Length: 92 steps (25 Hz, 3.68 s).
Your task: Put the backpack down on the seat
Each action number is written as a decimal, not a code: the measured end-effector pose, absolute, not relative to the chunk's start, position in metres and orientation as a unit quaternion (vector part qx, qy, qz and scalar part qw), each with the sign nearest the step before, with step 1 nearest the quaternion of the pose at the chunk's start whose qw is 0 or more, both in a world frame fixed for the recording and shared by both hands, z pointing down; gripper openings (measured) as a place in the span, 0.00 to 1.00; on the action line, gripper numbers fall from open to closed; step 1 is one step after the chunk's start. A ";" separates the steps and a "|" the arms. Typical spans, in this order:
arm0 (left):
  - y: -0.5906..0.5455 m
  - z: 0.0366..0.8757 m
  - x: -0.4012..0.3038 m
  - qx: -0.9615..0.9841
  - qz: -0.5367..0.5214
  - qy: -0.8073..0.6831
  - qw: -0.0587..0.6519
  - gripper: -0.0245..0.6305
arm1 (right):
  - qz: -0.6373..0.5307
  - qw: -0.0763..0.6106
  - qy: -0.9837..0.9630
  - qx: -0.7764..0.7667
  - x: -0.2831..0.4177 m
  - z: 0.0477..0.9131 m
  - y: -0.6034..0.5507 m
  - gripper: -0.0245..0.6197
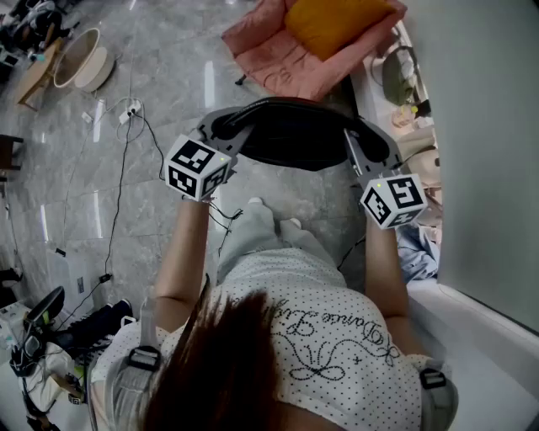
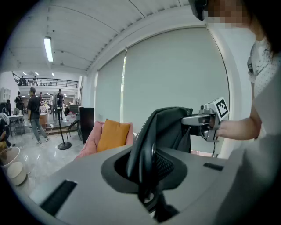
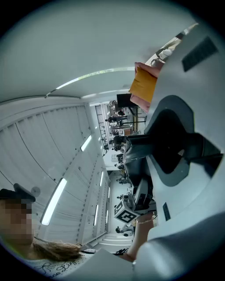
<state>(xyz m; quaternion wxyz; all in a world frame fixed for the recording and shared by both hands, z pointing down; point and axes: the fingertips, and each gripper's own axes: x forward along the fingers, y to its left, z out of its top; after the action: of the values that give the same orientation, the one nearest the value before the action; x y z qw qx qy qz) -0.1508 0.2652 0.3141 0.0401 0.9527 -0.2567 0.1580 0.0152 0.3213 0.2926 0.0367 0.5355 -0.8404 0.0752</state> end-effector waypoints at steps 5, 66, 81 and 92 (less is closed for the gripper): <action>0.276 0.310 -0.133 0.953 0.163 -0.251 0.043 0.11 | 0.084 0.041 -0.836 0.540 0.032 0.288 0.333 0.19; 0.000 0.233 -0.092 0.942 0.154 -0.298 0.030 0.11 | 0.094 0.023 -0.853 0.514 0.078 0.219 0.047 0.20; -0.142 0.278 -0.034 0.902 0.154 -0.400 0.060 0.11 | 0.100 0.034 -0.902 0.418 0.142 0.260 -0.131 0.20; -0.213 0.333 -0.030 0.904 0.171 -0.381 0.088 0.10 | 0.134 0.048 -0.891 0.431 0.145 0.316 -0.199 0.20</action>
<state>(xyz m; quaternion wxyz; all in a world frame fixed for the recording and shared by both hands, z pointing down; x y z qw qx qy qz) -0.0303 -0.2131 0.3335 0.0876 0.9042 -0.3813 0.1714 0.1454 -0.1990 0.3158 0.0477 0.4310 -0.8910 0.1342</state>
